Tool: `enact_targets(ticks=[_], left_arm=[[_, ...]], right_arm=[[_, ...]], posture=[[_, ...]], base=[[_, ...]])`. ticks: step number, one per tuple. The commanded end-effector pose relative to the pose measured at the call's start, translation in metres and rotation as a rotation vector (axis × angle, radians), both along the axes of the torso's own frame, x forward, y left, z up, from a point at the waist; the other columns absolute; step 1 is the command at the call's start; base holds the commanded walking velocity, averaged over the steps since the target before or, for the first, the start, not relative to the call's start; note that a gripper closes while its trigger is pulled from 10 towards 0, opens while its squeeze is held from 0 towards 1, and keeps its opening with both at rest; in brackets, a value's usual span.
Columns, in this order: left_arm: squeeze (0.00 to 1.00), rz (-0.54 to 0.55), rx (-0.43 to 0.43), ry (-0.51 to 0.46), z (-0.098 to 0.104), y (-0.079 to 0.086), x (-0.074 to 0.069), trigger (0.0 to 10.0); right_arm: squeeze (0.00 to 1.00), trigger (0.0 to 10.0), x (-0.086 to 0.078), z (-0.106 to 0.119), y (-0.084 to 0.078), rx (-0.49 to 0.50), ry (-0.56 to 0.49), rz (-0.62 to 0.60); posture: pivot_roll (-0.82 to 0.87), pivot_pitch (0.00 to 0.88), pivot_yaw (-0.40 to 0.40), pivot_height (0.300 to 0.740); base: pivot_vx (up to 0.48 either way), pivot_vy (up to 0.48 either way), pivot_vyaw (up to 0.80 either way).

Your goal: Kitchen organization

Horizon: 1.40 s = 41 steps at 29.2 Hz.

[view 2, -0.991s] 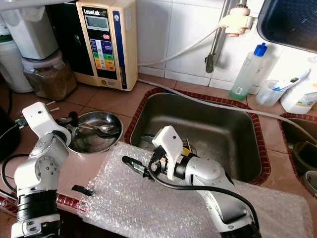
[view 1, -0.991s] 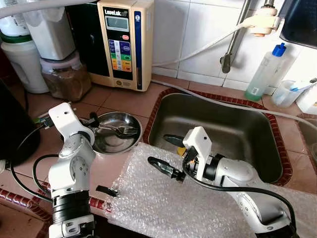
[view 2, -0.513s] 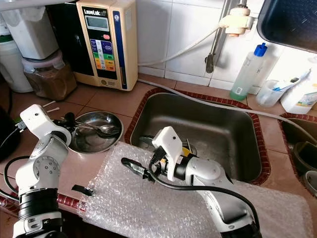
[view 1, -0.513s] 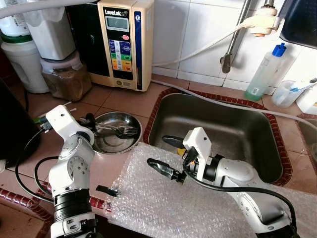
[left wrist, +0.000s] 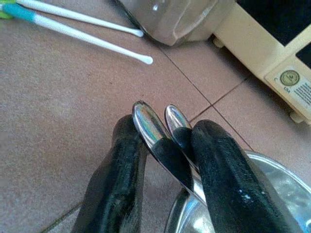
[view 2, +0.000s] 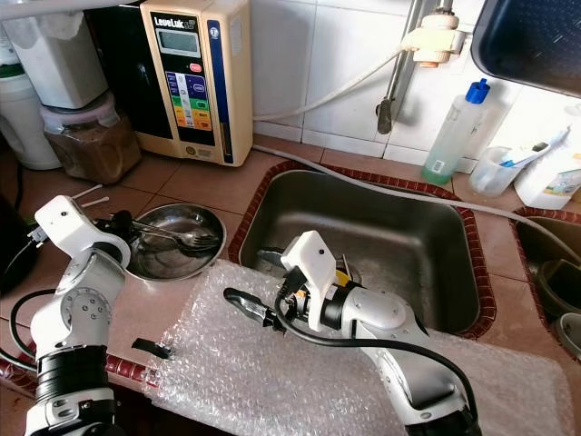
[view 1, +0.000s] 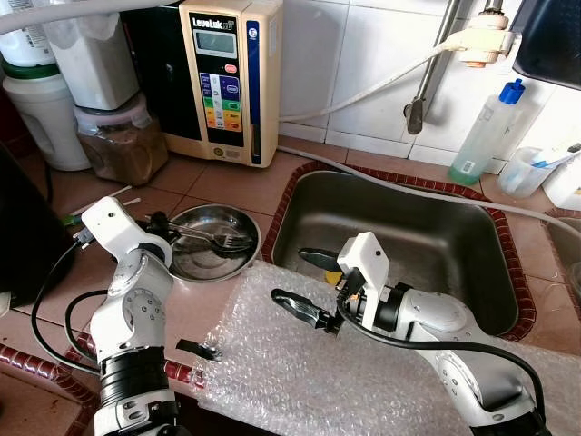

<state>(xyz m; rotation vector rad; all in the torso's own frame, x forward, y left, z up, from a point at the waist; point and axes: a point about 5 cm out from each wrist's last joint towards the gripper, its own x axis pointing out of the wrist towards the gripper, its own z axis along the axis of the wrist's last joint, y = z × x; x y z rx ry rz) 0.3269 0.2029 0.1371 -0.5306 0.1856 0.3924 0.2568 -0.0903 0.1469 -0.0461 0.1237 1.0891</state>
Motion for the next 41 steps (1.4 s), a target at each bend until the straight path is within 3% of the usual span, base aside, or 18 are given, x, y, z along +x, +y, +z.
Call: enact_targets(ticks=[1, 9, 19, 25, 32, 41], left_arm=[[0.0, 0.026, -0.004, -0.002, 0.001, 0.004, 0.001, 0.0], [0.0, 0.083, 0.031, -0.03, 0.01, 0.009, -0.002, 0.0], [0.0, 0.053, 0.119, -0.108, 0.028, 0.002, -0.001, 0.0], [0.0, 0.014, 0.186, -0.213, 0.056, -0.006, 0.003, 0.0], [0.0, -0.012, 0.221, -0.278, 0.074, -0.013, 0.003, 0.0], [0.0, -0.127, 0.398, -0.498, 0.124, -0.034, 0.004, 0.0]], right_arm=[[0.0, 10.0, -0.001, 0.002, 0.0, -0.006, -0.01, 0.014], [0.0, 10.0, 0.0, 0.001, 0.0, -0.015, -0.013, 0.013], [0.0, 10.0, 0.002, -0.001, 0.0, -0.017, -0.012, 0.008], [0.0, 10.0, 0.003, -0.002, 0.0, -0.022, -0.015, 0.005], [0.0, 10.0, 0.003, -0.002, 0.0, -0.023, -0.015, 0.004], [0.0, 10.0, 0.007, 0.001, -0.001, -0.027, -0.049, -0.025]], posture=[[0.11, 0.0, -0.014, 0.74], [0.11, 0.0, -0.015, 0.74], [0.12, 0.0, -0.012, 0.74], [0.12, 0.0, -0.015, 0.74], [0.12, 0.0, -0.014, 0.74], [0.12, 0.0, -0.013, 0.74]], base=[[0.0, 0.0, 0.0], [0.0, 0.0, 0.0], [0.0, 0.0, 0.0], [0.0, 0.0, 0.0], [0.0, 0.0, 0.0], [0.0, 0.0, 0.0]])
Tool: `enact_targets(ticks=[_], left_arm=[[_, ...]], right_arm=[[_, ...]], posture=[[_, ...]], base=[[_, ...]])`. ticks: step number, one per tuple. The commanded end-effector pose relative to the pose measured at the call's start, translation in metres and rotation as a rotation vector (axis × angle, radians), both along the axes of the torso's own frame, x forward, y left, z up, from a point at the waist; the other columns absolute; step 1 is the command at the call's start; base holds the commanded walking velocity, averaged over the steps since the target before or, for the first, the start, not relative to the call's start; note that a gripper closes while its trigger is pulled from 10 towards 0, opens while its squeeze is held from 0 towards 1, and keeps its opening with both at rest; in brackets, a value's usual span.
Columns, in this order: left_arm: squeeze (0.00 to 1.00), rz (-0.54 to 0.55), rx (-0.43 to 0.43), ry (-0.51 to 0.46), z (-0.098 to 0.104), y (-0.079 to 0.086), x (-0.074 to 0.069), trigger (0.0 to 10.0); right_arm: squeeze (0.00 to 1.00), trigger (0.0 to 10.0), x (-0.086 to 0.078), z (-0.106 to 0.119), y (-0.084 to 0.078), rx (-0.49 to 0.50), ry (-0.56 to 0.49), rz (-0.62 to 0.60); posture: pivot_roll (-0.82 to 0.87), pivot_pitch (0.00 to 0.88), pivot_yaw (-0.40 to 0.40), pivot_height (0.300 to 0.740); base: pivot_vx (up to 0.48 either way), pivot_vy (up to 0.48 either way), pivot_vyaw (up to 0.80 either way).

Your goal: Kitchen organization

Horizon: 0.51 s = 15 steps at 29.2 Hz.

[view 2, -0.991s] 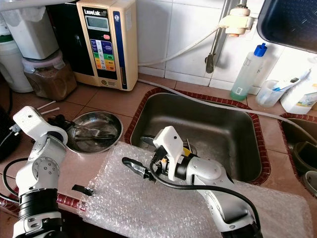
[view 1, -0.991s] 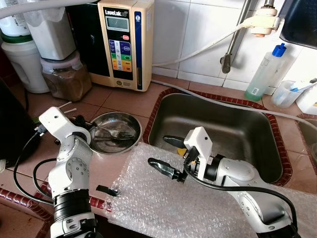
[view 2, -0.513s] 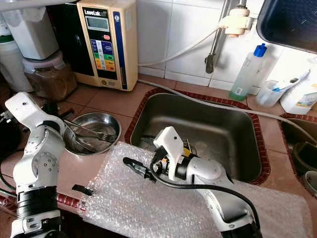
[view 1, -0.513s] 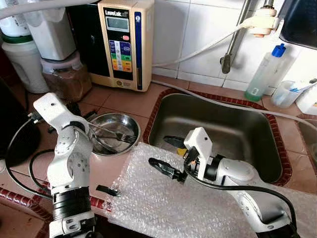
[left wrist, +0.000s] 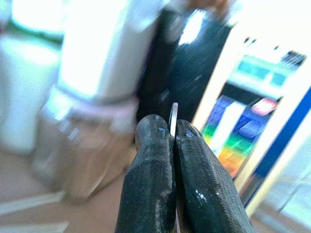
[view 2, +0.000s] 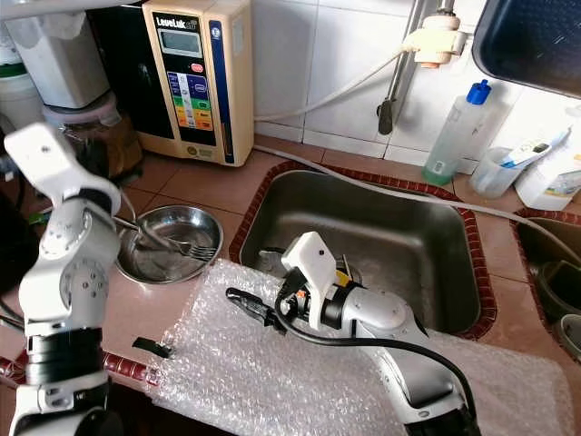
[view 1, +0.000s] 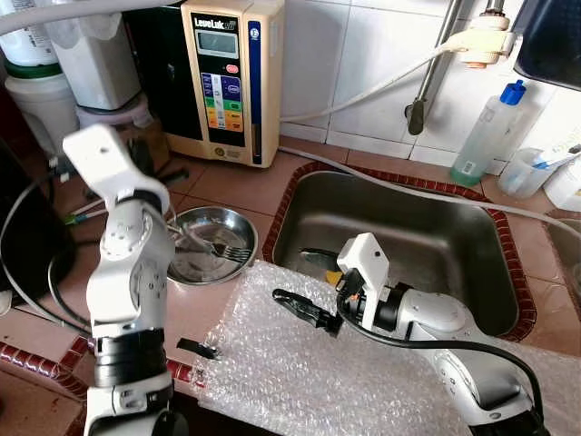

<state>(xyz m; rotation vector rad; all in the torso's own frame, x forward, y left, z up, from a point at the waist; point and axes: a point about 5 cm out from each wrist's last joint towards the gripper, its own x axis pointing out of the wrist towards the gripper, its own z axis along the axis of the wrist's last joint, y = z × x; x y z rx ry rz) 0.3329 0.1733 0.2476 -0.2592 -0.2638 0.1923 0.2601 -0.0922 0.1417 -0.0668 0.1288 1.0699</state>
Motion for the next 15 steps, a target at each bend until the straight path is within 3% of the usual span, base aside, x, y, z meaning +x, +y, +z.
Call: enact_targets(ticks=[1, 2, 6, 11, 15], left_arm=[[0.0, -0.029, 0.077, -0.085, 0.016, -0.005, -0.002, 0.0], [0.0, -0.052, 0.11, -0.12, 0.022, -0.008, -0.004, 0.0], [0.0, -0.118, 0.111, -0.163, 0.028, -0.013, -0.003, 0.0], [0.0, -0.242, 0.14, -0.19, 0.027, -0.018, 0.0, 0.0], [0.0, -0.293, 0.169, -0.238, 0.03, -0.019, -0.001, 0.0]], right_arm=[[0.0, 10.0, 0.004, 0.007, 0.0, -0.006, -0.047, -0.012], [0.0, 10.0, 0.006, 0.009, 0.0, 0.006, -0.054, -0.021], [0.0, 10.0, 0.011, 0.015, -0.001, 0.031, -0.087, -0.063], [0.0, 10.0, 0.032, 0.033, -0.011, 0.085, -0.184, -0.252], [0.0, 10.0, 0.037, 0.041, -0.016, 0.084, -0.227, -0.3]], posture=[[0.12, 0.0, -0.013, 0.74], [0.12, 0.0, -0.014, 0.74], [0.12, 0.0, -0.015, 0.74], [0.11, 0.0, -0.008, 0.74], [0.11, 0.0, -0.011, 0.74]], base=[[0.0, 0.0, 0.0], [0.0, 0.0, 0.0], [0.0, 0.0, 0.0], [0.0, 0.0, 0.0], [0.0, 0.0, 0.0]])
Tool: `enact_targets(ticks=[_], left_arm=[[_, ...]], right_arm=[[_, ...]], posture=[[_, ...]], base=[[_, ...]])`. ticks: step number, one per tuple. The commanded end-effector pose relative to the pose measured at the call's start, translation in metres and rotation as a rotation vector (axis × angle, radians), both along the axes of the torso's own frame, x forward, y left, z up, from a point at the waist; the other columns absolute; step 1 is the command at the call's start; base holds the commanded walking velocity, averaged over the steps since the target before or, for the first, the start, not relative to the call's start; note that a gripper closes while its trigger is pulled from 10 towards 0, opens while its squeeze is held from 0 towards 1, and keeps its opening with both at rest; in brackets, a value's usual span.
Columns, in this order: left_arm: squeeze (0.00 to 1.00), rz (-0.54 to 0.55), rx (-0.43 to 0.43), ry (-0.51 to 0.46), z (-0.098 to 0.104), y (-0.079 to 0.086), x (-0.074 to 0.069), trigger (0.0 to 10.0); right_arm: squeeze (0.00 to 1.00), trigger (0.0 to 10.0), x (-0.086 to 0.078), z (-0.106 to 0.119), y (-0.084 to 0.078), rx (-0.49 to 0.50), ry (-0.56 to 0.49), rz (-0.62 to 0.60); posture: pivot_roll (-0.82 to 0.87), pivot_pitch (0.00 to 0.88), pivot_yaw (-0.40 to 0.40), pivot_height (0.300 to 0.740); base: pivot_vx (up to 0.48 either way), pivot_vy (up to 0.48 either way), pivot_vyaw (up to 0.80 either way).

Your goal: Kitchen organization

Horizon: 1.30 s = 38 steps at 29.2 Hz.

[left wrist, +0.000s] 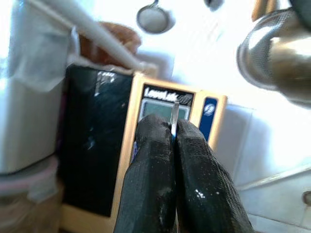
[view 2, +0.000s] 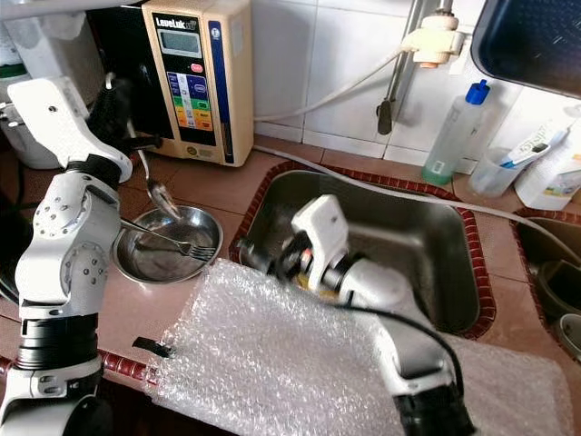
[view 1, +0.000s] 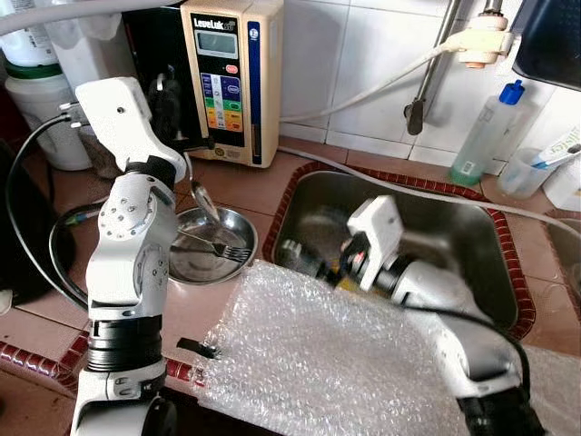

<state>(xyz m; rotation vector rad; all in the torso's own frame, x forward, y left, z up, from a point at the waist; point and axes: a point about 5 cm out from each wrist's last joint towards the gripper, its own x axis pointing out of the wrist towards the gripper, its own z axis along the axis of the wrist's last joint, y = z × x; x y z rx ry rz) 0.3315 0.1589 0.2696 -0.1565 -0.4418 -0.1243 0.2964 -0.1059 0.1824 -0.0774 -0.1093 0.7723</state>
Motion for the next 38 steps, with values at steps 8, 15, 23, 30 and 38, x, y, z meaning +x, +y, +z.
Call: enact_targets(ticks=[8, 15, 23, 30, 38], left_arm=[[0.0, -0.243, 0.007, -0.096, 0.013, -0.019, 0.001, 0.0], [0.0, -0.412, -0.022, -0.113, 0.007, -0.049, 0.0, 0.0], [0.0, -0.542, -0.049, -0.114, 0.003, -0.078, -0.001, 0.0], [0.0, -0.634, -0.08, -0.102, -0.004, -0.102, -0.008, 0.0], [0.0, -0.668, -0.101, -0.104, -0.006, -0.114, -0.012, 0.0]], right_arm=[[0.0, 10.0, 0.016, 0.022, -0.015, 0.079, -0.022, -0.082], [0.0, 10.0, 0.0, 0.023, -0.01, 0.04, 0.042, 0.139], [0.0, 10.0, 0.006, 0.022, -0.008, 0.034, 0.036, 0.118], [0.0, 10.0, 0.01, 0.016, -0.001, 0.008, 0.054, 0.099], [0.0, 10.0, 0.015, 0.014, 0.004, 0.034, 0.043, 0.055]], posture=[[0.1, 0.0, -0.01, 0.74], [0.07, 0.0, -0.002, 0.74], [0.07, 0.0, 0.002, 0.74], [0.06, 0.0, 0.004, 0.74], [0.06, 0.0, 0.004, 0.74]], base=[[0.0, 0.0, 0.0], [0.0, 0.0, 0.0], [0.0, 0.0, 0.0], [0.0, 0.0, 0.0], [0.0, 0.0, 0.0]])
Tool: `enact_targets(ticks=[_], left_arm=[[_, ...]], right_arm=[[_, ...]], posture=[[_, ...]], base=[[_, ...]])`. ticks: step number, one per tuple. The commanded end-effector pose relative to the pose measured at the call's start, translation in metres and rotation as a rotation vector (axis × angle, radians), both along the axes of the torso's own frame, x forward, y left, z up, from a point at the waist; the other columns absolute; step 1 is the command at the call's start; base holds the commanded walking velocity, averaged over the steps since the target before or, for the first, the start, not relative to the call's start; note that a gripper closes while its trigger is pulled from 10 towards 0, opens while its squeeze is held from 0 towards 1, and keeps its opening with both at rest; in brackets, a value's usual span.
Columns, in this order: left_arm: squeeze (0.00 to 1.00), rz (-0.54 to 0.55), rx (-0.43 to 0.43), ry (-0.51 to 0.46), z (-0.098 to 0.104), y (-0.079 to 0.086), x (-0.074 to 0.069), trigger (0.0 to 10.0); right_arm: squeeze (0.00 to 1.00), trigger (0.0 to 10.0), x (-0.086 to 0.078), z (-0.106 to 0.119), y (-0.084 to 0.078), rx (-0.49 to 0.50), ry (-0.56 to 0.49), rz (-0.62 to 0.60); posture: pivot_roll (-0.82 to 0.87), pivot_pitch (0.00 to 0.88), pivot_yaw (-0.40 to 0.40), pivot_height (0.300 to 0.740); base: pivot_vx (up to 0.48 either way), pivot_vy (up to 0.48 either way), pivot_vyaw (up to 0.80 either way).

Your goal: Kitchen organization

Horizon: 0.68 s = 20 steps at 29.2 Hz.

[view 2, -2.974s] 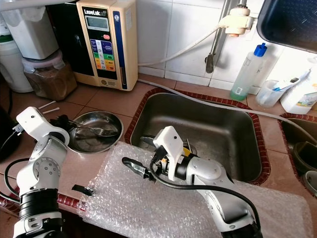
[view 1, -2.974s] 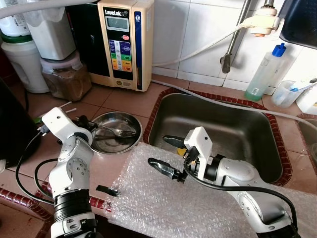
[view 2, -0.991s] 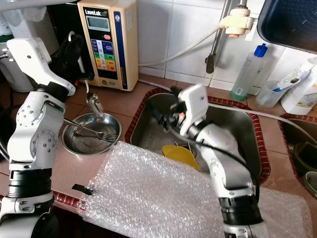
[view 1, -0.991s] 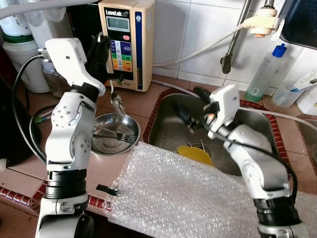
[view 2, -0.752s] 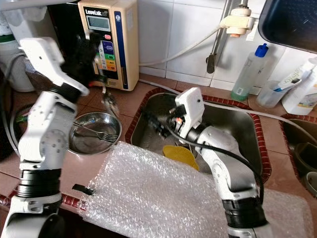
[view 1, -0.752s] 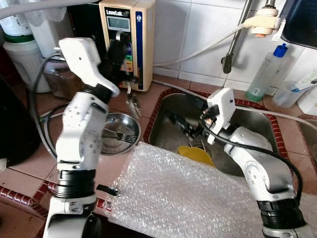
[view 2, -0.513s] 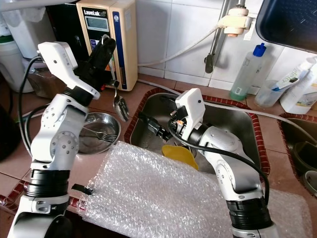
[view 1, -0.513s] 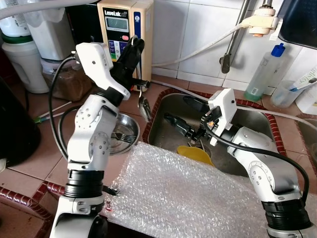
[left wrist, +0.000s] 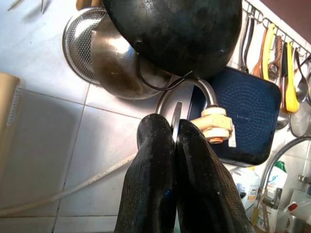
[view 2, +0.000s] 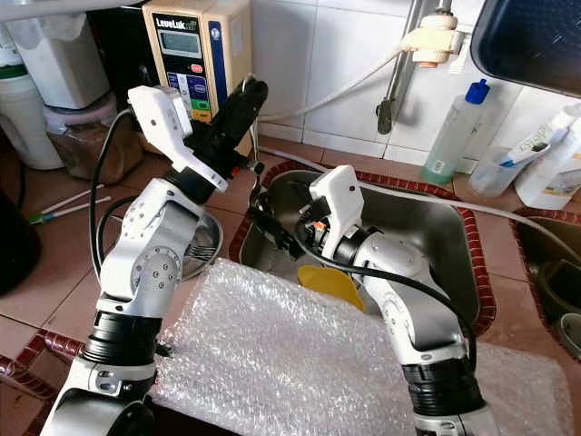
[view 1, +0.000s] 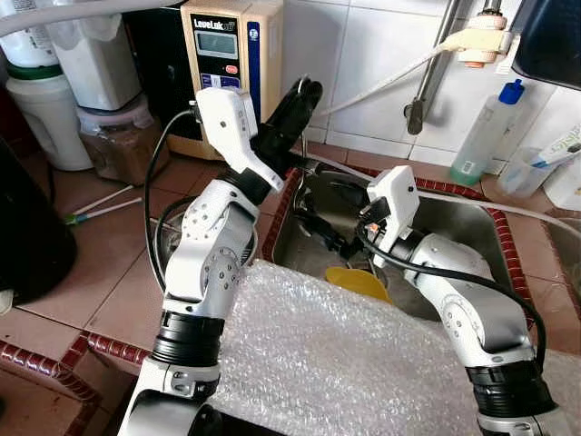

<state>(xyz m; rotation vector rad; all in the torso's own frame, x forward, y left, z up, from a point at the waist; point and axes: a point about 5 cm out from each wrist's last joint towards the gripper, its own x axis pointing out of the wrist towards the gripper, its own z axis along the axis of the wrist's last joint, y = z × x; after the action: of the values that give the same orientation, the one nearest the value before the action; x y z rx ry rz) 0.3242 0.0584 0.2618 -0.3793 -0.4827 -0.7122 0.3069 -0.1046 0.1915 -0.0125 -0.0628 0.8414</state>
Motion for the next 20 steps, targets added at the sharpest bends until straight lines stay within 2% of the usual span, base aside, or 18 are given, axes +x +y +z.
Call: enact_targets(ticks=[1, 4, 8, 14, 17, 20], left_arm=[[0.0, -0.059, -0.008, -0.01, 0.001, -0.015, -0.006, 0.0], [0.0, -0.063, -0.008, -0.001, -0.003, -0.016, -0.007, 0.0], [0.0, -0.052, 0.013, -0.014, -0.003, -0.014, -0.006, 0.0], [0.0, -0.043, 0.019, -0.018, -0.003, -0.01, -0.005, 0.0], [0.0, -0.035, 0.05, -0.033, -0.004, -0.006, -0.004, 0.0], [0.0, -0.026, 0.076, -0.046, -0.006, -0.005, -0.004, 0.0]], right_arm=[[0.0, 10.0, 0.005, 0.005, 0.004, 0.007, -0.026, -0.022], [0.0, 10.0, 0.005, 0.006, 0.008, 0.031, -0.02, -0.005], [0.0, 10.0, 0.001, 0.005, 0.007, 0.008, -0.011, 0.051], [0.0, 10.0, -0.002, 0.001, -0.009, -0.026, 0.013, 0.069], [0.0, 10.0, -0.003, 0.002, -0.03, -0.051, 0.038, 0.08], [0.0, 10.0, 0.001, 0.007, -0.044, -0.063, 0.04, 0.073]], posture=[[0.06, 0.0, 0.004, 0.74], [0.06, 0.0, 0.005, 0.74], [0.06, 0.0, 0.005, 0.74], [0.06, 0.0, 0.004, 0.74], [0.06, 0.0, 0.009, 0.74], [0.06, 0.0, 0.013, 0.74]], base=[[0.0, 0.0, 0.0], [0.0, 0.0, 0.0], [0.0, 0.0, 0.0], [0.0, 0.0, 0.0], [0.0, 0.0, 0.0], [0.0, 0.0, 0.0]])
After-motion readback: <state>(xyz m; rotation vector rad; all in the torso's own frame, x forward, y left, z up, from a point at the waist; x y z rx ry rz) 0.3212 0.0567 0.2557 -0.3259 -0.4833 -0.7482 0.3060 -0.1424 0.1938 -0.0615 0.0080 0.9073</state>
